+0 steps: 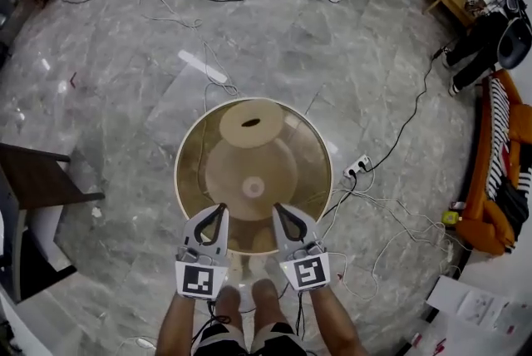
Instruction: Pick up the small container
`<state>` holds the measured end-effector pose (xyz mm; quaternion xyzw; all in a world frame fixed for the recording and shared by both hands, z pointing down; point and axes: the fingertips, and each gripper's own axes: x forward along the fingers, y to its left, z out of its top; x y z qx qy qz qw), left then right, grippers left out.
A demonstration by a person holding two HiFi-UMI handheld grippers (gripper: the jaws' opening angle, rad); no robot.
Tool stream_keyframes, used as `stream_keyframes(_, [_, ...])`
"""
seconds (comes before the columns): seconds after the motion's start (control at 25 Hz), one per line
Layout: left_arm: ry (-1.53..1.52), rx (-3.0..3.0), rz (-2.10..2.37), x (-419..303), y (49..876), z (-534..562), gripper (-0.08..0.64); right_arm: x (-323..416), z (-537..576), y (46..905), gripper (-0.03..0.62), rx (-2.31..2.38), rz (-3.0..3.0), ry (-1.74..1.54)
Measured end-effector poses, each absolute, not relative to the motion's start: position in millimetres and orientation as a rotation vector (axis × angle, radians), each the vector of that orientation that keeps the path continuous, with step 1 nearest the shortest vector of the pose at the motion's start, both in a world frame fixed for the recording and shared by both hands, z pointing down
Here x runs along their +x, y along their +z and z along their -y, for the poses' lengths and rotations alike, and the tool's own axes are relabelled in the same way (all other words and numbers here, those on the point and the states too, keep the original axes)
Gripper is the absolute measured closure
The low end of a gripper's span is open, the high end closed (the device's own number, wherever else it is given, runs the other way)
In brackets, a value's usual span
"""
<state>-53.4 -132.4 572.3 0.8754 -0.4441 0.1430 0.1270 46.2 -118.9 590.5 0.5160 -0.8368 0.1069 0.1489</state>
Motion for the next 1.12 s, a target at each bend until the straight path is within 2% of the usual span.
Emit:
stream_keyframes(0.68, [0.471,2.441,1.286,-51,728,135,0.543,40,134,750,0.591,1.334,2.422,0.371])
stream_keyframes(1.04, [0.489,2.409,1.275,-52,773,135,0.543,31,138,798,0.591,1.302,2.456,0.4])
stream_keyframes(1.08, [0.49,2.409,1.272,-53,775,135,0.543,30,139,801,0.589,1.294,2.468,0.403])
stream_keyframes(1.12, [0.491,2.409,1.27,-53,777,135,0.543,28,139,805,0.557,1.284,2.478,0.411])
